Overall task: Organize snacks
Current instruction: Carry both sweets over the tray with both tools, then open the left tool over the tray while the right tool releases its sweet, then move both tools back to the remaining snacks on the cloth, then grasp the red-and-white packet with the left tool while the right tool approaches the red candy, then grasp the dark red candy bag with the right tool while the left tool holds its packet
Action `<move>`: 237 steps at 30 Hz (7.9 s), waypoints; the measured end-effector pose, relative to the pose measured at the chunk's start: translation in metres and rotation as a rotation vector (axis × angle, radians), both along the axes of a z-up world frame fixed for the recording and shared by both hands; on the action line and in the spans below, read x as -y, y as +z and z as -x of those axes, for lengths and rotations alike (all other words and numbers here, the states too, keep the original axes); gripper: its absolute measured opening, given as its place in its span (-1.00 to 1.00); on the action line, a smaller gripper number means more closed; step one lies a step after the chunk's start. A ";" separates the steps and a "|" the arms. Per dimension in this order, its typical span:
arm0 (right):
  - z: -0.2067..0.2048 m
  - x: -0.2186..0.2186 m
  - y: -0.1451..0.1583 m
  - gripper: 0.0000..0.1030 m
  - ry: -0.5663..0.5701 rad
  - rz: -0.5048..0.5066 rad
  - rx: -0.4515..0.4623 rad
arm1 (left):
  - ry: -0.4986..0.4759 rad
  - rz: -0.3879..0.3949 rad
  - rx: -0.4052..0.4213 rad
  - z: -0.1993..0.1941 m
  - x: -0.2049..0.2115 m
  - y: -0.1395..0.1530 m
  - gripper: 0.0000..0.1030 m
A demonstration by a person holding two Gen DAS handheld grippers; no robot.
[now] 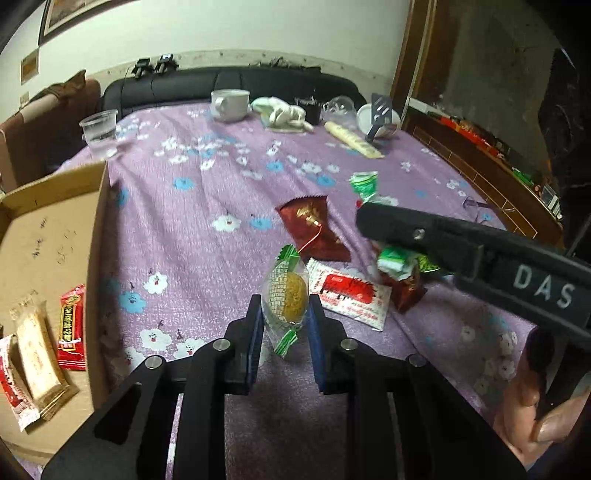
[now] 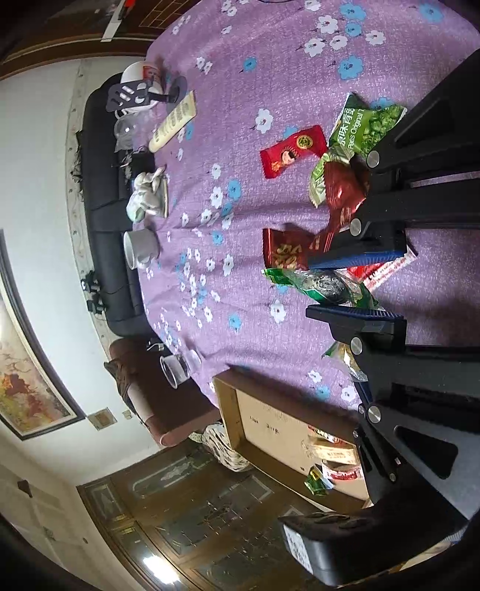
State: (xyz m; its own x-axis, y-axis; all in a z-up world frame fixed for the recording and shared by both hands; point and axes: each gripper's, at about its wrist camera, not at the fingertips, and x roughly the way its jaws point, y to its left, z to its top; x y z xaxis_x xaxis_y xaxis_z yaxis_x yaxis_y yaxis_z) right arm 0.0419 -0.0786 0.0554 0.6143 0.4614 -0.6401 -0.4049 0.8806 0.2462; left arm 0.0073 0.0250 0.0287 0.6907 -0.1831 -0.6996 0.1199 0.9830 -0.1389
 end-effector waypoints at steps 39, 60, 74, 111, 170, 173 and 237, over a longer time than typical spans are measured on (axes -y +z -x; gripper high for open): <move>0.047 -0.167 -0.004 -0.63 0.380 0.023 -0.091 | 0.419 0.179 0.031 0.070 -0.198 -0.001 -0.60; 0.048 -0.196 -0.038 -0.52 0.392 0.093 -0.068 | 0.415 0.156 0.016 0.064 -0.197 -0.003 -0.60; 0.045 -0.173 -0.016 -0.37 0.347 0.016 -0.090 | 0.415 0.188 0.052 0.071 -0.201 0.001 -0.15; -0.013 0.064 0.012 -0.08 -0.084 -0.138 -0.143 | 0.228 0.099 0.021 0.065 -0.097 0.032 -0.13; -0.033 0.104 -0.035 -0.07 -0.043 -0.297 -0.308 | -0.154 -0.005 -0.302 0.014 0.014 -0.007 -0.25; -0.032 0.104 -0.033 -0.06 -0.045 -0.299 -0.298 | -0.180 -0.032 -0.287 0.036 0.015 -0.005 -0.10; 0.018 -0.008 -0.041 -0.45 0.117 0.236 -0.029 | -0.018 -0.076 -0.097 0.052 0.006 -0.008 -0.44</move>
State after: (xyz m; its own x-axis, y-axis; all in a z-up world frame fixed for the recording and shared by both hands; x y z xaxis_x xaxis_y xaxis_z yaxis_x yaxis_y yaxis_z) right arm 0.0237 -0.0701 0.0148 0.5454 0.3643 -0.7548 -0.5034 0.8625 0.0526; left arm -0.0443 0.0188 0.0202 0.6162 -0.1385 -0.7753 0.1271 0.9890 -0.0756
